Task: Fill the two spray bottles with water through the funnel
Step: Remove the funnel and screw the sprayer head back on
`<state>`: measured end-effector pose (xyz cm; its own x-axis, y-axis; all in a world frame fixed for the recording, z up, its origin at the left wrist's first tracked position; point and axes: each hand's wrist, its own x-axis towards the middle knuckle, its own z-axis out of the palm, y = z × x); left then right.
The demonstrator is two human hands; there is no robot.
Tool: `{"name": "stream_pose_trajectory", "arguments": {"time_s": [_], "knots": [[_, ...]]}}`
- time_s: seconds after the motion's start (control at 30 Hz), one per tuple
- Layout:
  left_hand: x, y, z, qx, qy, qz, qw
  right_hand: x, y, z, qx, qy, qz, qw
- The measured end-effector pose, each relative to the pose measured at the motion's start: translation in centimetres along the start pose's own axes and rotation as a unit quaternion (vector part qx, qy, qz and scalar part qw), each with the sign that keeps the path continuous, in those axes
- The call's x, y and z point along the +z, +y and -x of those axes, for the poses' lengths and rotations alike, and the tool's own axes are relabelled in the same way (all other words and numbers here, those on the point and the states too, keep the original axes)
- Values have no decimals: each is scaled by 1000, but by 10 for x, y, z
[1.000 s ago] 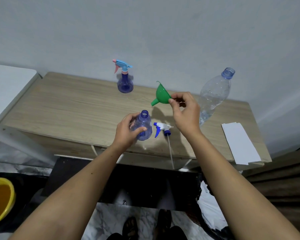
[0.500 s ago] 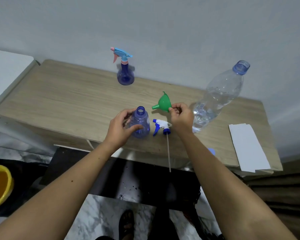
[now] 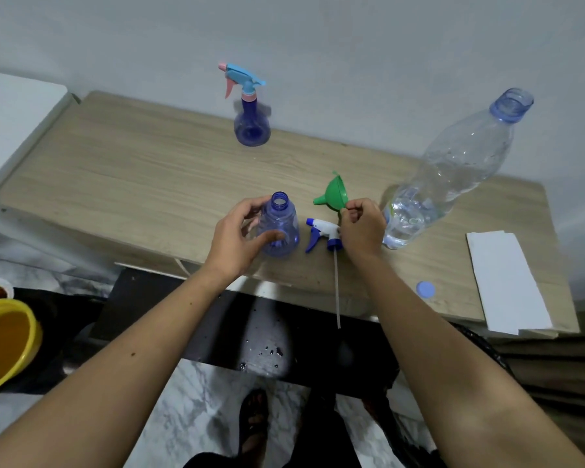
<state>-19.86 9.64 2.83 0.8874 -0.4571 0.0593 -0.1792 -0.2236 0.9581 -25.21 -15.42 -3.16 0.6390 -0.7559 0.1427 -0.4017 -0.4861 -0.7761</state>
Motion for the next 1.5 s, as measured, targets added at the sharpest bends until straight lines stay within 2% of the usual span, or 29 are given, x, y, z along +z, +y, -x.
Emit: {"name": "stream_pose_trajectory", "arguments": {"time_s": [0.5, 0.67, 1.07, 1.17, 1.27, 1.5], "knots": [[-3, 0, -1, -5, -6, -18, 1000, -16, -3, 28, 11, 10, -18, 1000], [-3, 1, 0, 0, -8, -22, 1000, -19, -3, 57, 86, -18, -20, 996], [-4, -7, -2, 21, -12, -20, 999, -20, -10, 69, 105, -60, 6, 993], [-5, -10, -4, 26, -18, -17, 999, -29, -16, 69, 129, -85, -41, 987], [-5, -12, -4, 24, -18, -9, 999, -44, -38, 65, 145, -89, -151, 974], [-5, -10, -2, 21, -15, -4, 1000, -93, -114, 52, 67, -86, -294, 950]]}}
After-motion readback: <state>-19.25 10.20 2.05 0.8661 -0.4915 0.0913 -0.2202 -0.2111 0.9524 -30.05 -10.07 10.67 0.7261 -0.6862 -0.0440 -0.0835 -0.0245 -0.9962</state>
